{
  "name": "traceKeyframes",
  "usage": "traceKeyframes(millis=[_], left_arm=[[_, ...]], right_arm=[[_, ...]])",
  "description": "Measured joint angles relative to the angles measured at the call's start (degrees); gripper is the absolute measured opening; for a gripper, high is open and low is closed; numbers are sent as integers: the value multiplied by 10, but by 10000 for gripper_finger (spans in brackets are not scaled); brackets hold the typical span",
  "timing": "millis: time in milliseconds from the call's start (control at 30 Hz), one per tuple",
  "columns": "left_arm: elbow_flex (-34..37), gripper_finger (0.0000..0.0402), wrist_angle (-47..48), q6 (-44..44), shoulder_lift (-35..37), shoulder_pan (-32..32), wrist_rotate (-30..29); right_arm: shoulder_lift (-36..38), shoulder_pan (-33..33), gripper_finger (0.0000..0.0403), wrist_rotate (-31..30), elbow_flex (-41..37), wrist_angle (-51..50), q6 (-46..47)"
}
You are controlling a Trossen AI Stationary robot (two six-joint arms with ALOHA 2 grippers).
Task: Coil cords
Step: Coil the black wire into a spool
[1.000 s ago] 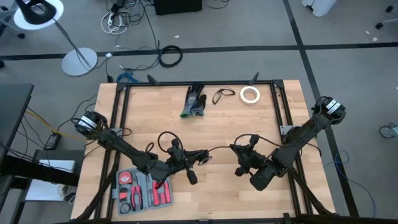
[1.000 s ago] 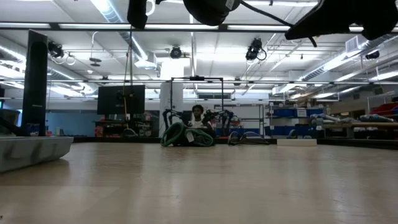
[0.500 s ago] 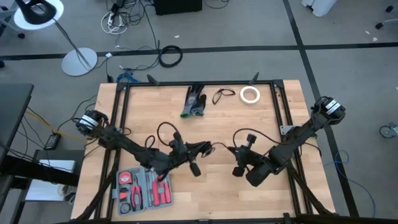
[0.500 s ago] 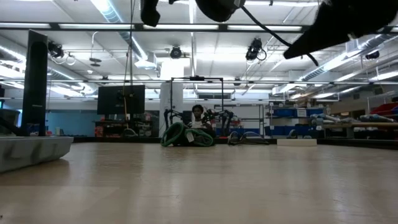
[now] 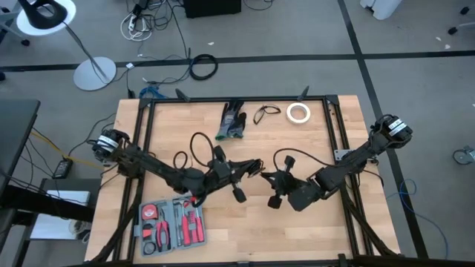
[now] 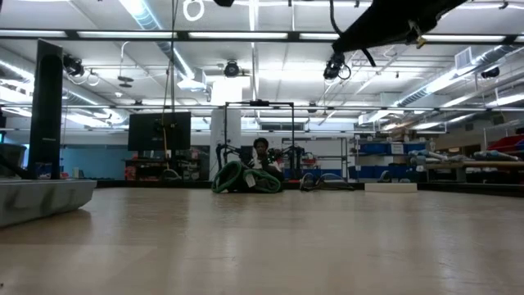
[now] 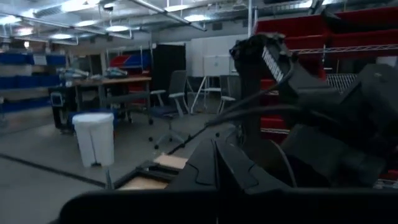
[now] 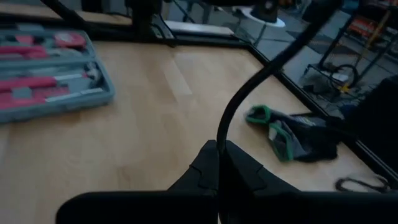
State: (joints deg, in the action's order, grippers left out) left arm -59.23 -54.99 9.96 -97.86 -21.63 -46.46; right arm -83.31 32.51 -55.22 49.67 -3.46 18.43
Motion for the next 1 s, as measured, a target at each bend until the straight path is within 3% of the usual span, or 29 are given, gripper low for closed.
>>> traceKeyframes(millis=[400,533,1000], left_arm=[[-12,0,-14,-39,-3,44,40],[-12,0,-11,-42,-3,46,68],[-12,0,67,-41,-3,48,69]], right_arm=[[0,-5,2,41,0,135,-81],[0,-8,2,47,0,138,-82],[0,-21,3,84,78,81,-105]])
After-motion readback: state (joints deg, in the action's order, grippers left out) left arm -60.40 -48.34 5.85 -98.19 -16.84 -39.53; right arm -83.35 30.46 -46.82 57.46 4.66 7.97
